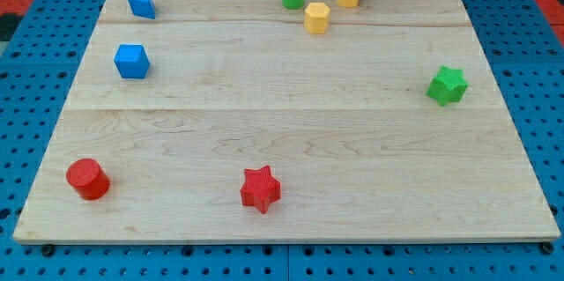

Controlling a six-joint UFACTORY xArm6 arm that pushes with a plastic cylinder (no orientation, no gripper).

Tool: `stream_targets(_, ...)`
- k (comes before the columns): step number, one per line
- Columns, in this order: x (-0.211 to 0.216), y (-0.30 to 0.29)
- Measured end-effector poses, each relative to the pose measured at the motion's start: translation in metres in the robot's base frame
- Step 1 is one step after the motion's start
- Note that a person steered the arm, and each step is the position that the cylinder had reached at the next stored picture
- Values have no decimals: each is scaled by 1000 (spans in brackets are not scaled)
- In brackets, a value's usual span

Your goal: Push the yellow heart with the yellow hexagon downwards

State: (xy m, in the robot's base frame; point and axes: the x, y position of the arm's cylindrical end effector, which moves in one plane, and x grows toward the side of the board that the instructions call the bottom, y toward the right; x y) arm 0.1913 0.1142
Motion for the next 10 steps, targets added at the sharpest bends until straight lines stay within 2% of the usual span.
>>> stream_targets(3, 38, -35)
stream_targets(4, 34, -3)
stream_targets(5, 1, 6)
stream_targets(6, 1, -10)
stream_targets(7, 1, -60)
stream_targets(9, 4, -68)
stream_targets(10, 40, -58)
